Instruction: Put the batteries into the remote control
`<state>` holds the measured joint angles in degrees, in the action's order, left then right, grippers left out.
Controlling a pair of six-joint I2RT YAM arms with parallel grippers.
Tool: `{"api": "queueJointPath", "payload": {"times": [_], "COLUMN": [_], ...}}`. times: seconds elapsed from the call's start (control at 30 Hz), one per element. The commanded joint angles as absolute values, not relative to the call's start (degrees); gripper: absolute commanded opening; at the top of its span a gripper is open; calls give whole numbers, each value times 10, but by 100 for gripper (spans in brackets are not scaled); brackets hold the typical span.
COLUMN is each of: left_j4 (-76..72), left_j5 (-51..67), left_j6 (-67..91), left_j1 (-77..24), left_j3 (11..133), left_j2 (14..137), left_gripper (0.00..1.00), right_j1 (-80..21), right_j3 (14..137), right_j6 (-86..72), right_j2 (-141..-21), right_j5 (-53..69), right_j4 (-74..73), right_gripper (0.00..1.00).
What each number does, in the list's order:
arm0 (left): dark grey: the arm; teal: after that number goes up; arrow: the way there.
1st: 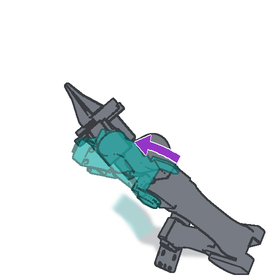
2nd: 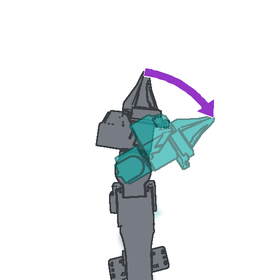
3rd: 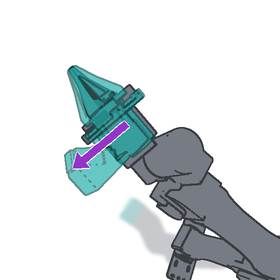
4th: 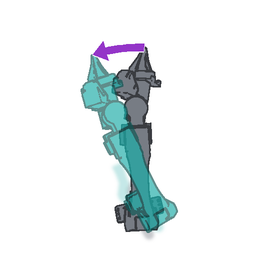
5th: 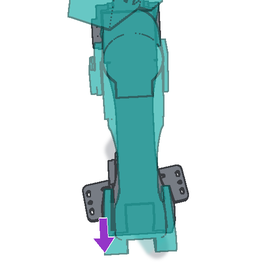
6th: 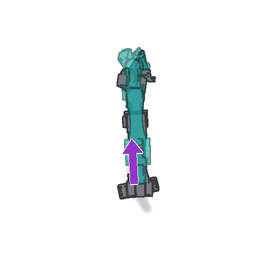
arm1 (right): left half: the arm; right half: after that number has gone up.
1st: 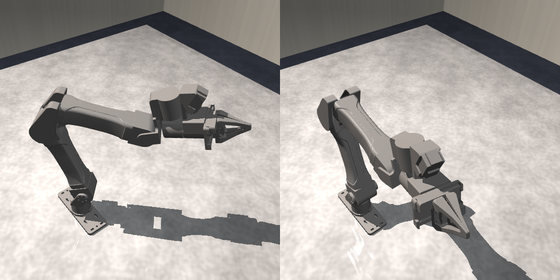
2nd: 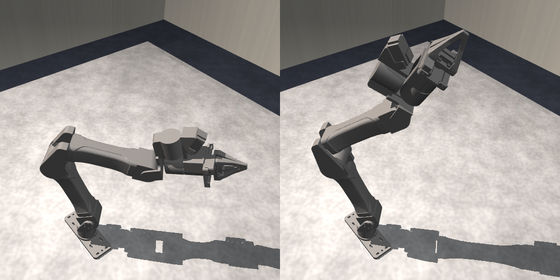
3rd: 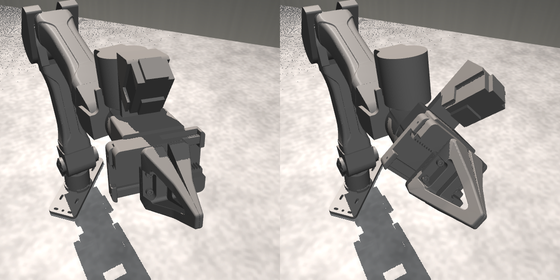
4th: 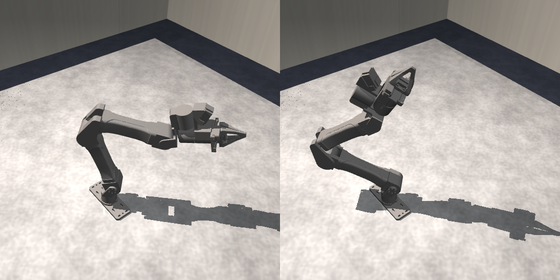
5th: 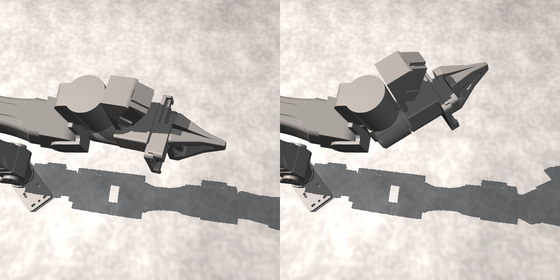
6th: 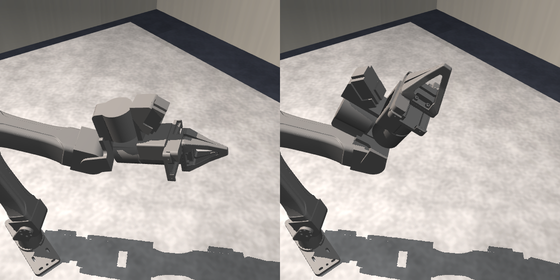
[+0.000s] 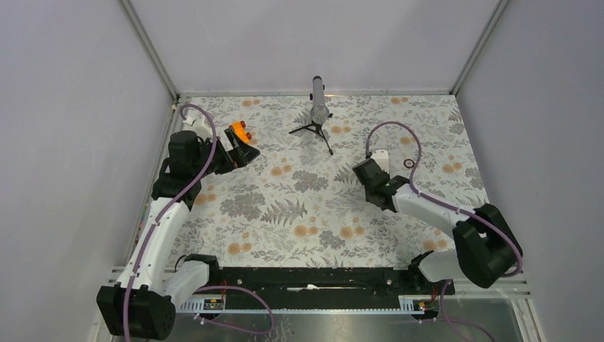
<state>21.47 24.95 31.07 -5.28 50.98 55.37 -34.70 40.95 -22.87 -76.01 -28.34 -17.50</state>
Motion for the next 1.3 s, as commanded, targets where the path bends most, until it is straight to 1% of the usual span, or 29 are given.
{"api": "queueJointPath", "payload": {"times": [0.0,0.33,0.37,0.47,0.57,0.63,0.77,0.87,0.93,1.07,1.27], "left_j4": [211,254,256,274,301,320,351,380,396,402,396], "left_j5": [218,188,189,180,156,155,172,172,166,146,35], "left_j6": [307,293,287,277,269,263,250,237,231,215,207], "left_j1": [-52,-52,-51,-52,-51,-51,-51,-51,-51,-51,-51], "left_j3": [539,561,563,577,597,607,632,660,679,701,719], "left_j2": [544,533,533,536,540,542,551,563,568,554,511], "left_gripper": [99,99,99,99,99,99,99,99,99,99,99], "right_j1": [-345,-345,-344,-345,-345,-344,-344,-345,-343,-326,-299], "right_j3": [462,509,515,529,545,556,570,573,570,573,609], "right_j6": [-197,-184,-185,-192,-201,-200,-201,-214,-220,-215,-140], "right_j2": [-818,-914,-923,-944,-947,-947,-929,-865,-805,-708,-594], "right_j5": [-401,-376,-371,-341,-301,-275,-231,-209,-217,-296,-439], "right_j4": [-211,-242,-245,-250,-248,-250,-253,-249,-234,-234,-214], "right_gripper": [0,0,5,30,46,55,65,72,74,78,86]}}
